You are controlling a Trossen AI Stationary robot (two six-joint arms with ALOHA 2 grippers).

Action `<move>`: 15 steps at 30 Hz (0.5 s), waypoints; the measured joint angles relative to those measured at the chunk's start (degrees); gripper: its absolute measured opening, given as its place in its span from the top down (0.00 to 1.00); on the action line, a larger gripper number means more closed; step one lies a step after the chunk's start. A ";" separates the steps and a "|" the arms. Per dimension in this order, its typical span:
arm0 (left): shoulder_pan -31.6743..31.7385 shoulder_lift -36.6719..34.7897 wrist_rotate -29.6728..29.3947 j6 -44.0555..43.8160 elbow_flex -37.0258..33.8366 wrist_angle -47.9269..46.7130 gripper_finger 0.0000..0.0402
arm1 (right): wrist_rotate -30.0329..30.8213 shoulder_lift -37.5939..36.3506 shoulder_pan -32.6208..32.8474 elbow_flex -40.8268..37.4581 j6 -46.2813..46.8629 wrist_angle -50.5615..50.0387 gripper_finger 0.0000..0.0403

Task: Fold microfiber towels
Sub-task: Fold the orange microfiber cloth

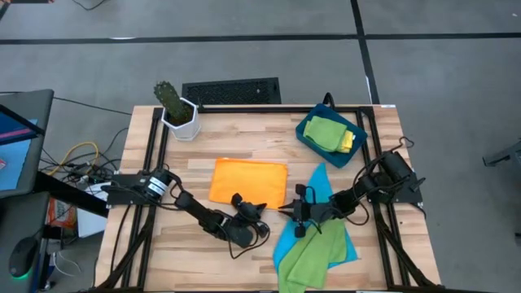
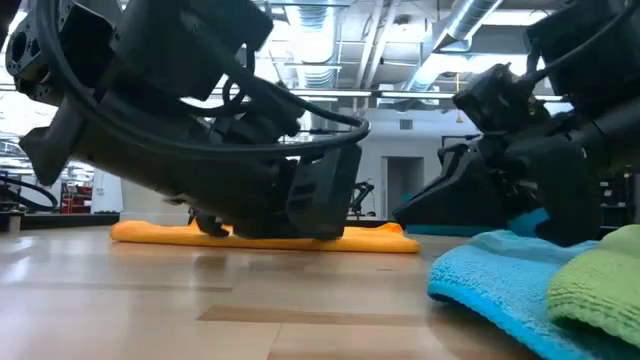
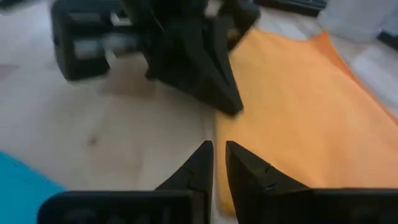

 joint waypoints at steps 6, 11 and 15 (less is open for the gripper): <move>0.00 -0.07 0.15 -4.19 -0.02 -4.25 1.00 | -0.04 -0.03 -0.79 0.61 -1.16 -3.86 0.83; 0.00 -0.11 0.74 -4.02 0.00 -4.46 1.00 | -2.83 0.00 -0.91 1.31 -2.56 -5.17 0.77; 0.00 -0.13 0.97 -3.93 0.00 -4.47 1.00 | -1.41 -1.00 -0.49 3.06 -8.12 -5.24 0.64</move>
